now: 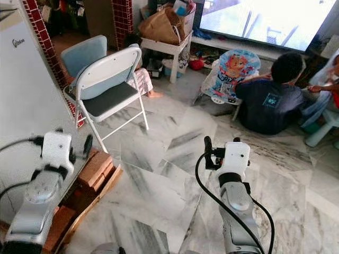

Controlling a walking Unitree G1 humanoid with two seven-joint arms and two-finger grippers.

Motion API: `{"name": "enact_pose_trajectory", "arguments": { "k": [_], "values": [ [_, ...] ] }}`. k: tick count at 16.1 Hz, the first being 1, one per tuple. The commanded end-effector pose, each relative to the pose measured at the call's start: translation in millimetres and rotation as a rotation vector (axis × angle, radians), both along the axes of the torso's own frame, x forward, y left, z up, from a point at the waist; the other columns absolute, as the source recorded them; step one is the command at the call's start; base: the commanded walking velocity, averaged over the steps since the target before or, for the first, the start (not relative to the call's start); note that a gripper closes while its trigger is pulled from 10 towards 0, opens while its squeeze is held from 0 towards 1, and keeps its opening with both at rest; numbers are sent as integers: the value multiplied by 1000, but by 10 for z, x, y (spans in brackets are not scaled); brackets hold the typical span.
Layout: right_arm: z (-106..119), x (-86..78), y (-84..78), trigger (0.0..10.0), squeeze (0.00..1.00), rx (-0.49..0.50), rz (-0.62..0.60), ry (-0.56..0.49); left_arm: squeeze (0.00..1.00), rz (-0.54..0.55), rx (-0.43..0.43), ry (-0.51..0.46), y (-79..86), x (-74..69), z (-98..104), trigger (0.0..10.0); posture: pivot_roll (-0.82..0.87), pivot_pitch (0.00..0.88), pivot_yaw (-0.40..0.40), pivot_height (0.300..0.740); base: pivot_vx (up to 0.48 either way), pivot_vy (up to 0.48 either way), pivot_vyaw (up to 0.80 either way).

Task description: Restocking fridge

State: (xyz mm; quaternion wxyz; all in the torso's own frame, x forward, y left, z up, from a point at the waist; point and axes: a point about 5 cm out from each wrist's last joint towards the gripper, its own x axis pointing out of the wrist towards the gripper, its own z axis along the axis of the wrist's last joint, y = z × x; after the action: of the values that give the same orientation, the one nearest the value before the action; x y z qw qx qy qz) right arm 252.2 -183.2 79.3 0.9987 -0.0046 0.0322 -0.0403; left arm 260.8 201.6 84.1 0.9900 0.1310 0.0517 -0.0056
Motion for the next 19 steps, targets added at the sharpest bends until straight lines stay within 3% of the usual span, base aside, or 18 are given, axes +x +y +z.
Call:
{"name": "enact_pose_trajectory", "arguments": {
  "k": [1, 6, 9, 11, 13, 14, 15, 16, 19],
  "values": [
    [-10, -37, -59, 10000, 0, 3, -19, 1, 0, 21, 6, 34, 62, -50, -63, 10000, 77, 31, -24, 740, 0, 0, 0],
    [-123, -367, -36, 10000, 0, 47, 3, 48, 0, 41, 44, 85, 123, -390, -207, 10000, 77, 54, -20, 740, 0, 0, 0],
    [-167, -428, -13, 10000, 0, 48, 23, 64, 0, 39, 61, 105, 205, -481, -269, 10000, 87, 58, -30, 740, 0, 0, 0],
    [-174, -304, -11, 10000, 0, 54, 26, 63, 0, 67, 85, 103, 283, -345, -235, 10000, 91, 63, -2, 740, 0, 0, 0],
    [64, -186, -49, 10000, 0, 34, 29, -16, 0, 22, 94, 58, 236, -178, -24, 10000, 57, 42, -2, 740, 0, 0, 0],
    [78, -198, -98, 10000, 0, 39, 14, -23, 0, -20, 104, 48, 192, -149, 14, 10000, 57, 65, -7, 740, 0, 0, 0],
    [-81, -247, -172, 10000, 0, 39, -22, 30, 0, -49, 144, 59, 161, -160, -91, 10000, 69, 67, -13, 740, 0, 0, 0],
    [-123, -263, -219, 10000, 0, 62, -68, 54, 0, -19, 132, 76, 184, -162, -129, 10000, 80, 64, -9, 740, 0, 0, 0],
    [-91, -110, -159, 10000, 0, 104, -60, 31, 0, -8, 123, 77, 203, -102, -123, 10000, 92, 59, -21, 740, -92, 201, 0]
  ]
}}
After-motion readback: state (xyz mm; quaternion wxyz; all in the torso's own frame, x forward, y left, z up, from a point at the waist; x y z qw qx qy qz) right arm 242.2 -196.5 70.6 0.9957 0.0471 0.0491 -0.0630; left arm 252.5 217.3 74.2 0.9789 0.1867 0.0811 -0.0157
